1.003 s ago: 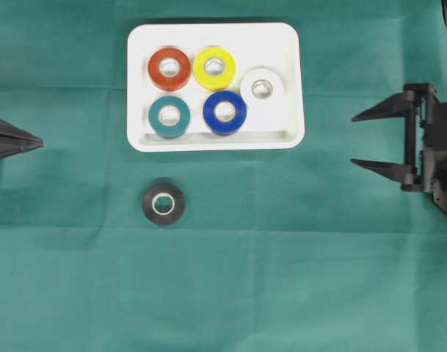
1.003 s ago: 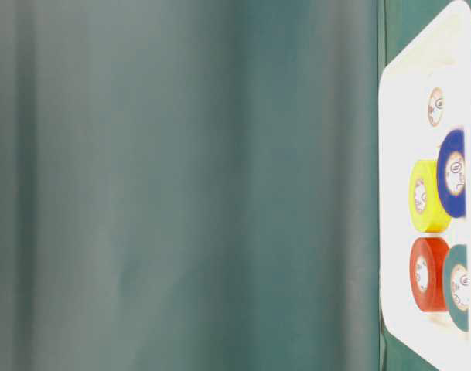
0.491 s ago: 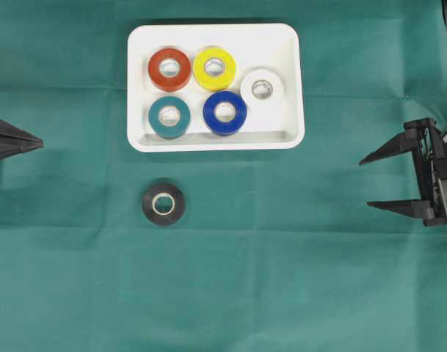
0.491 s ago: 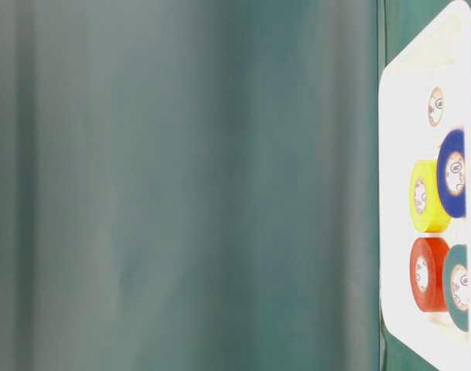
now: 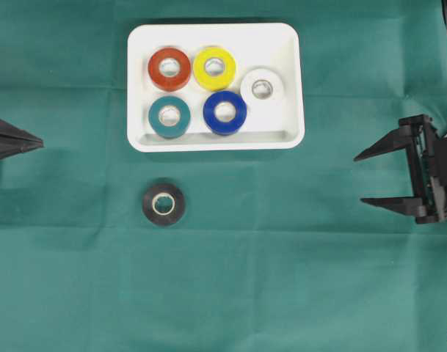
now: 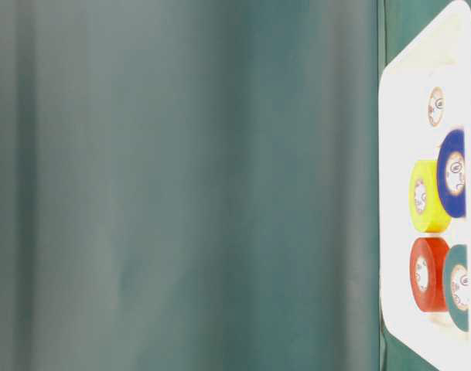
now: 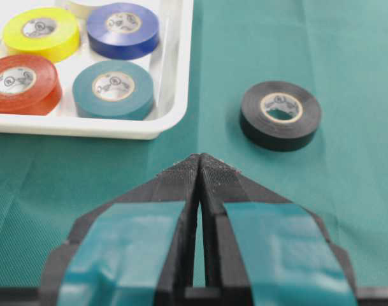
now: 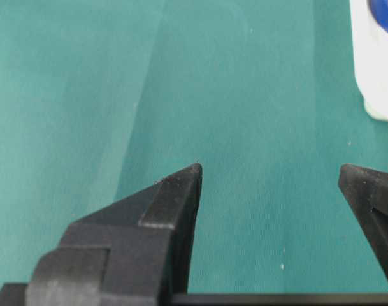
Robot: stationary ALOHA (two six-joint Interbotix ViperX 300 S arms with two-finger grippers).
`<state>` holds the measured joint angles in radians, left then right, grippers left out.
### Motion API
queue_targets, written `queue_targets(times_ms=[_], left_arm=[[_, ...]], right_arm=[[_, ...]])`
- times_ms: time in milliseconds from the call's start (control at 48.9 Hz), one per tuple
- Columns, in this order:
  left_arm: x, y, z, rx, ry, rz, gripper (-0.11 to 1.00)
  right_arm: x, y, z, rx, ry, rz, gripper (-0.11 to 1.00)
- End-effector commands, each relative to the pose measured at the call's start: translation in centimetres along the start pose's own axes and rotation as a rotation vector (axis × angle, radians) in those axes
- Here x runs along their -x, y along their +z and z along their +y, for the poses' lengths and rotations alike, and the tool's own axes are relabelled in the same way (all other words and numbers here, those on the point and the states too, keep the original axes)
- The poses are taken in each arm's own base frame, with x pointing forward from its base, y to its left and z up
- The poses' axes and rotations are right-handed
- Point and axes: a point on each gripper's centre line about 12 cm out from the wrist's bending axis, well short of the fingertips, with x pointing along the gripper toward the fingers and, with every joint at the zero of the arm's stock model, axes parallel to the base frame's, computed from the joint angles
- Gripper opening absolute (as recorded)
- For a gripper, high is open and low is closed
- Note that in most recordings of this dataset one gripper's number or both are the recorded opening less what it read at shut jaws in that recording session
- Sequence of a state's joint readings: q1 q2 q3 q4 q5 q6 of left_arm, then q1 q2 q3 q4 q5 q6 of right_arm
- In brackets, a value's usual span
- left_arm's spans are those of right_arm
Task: Put the tape into the white case with the right arm.
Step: 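Withdraw the right gripper to the right side, then reach the right gripper down onto the black tape roll and grasp it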
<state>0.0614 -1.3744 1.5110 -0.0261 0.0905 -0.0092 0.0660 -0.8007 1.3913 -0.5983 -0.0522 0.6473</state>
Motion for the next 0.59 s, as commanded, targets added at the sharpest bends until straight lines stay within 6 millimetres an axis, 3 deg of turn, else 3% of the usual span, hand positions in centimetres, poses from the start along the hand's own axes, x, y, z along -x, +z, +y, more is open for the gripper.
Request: queue_targets(times_ms=[0,573], left_arm=[[0.0,0.5,0.0,0.001,0.003,-0.014,0.01],[0.0,0.5,0.0,0.002,0.003,-0.014,0.01]], right_arm=[[-1.0,1.8,0.1,-0.003,0.005,0.003,0.65],[-11.6,8.3,0.7,0.023,0.045,0.088,0.65]])
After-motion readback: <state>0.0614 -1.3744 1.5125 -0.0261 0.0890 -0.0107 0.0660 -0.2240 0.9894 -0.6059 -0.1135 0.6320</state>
